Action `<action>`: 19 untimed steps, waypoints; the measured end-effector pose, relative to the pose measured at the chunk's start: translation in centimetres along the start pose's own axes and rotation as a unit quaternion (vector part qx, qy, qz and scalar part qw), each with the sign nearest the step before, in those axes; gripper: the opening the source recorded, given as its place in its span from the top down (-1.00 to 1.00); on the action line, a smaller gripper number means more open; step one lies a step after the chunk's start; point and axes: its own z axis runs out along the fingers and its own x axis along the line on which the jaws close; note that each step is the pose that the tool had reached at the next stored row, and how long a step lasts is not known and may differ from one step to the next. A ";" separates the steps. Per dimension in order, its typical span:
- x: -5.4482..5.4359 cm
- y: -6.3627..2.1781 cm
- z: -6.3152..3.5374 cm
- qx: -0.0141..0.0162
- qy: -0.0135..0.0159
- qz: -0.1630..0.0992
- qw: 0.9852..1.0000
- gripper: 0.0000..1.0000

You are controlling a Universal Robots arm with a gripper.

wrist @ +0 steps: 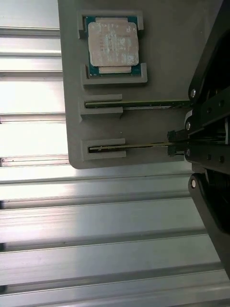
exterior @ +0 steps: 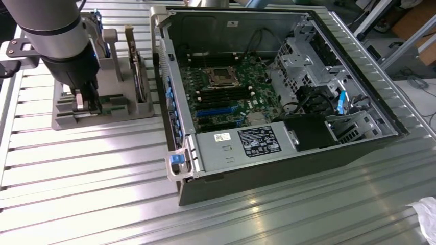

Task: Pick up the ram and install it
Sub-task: 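Pick up the ram and move it above insertion slot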

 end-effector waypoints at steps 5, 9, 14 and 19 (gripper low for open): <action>0.0 -0.01 -0.32 0.000 0.000 0.000 1.000 0.74; 0.0 -0.02 -0.56 0.000 0.000 0.000 1.000 0.74; 0.0 -0.03 -0.89 0.000 0.000 0.000 1.000 0.74; 0.0 -0.04 -1.24 0.000 0.000 0.000 1.000 0.74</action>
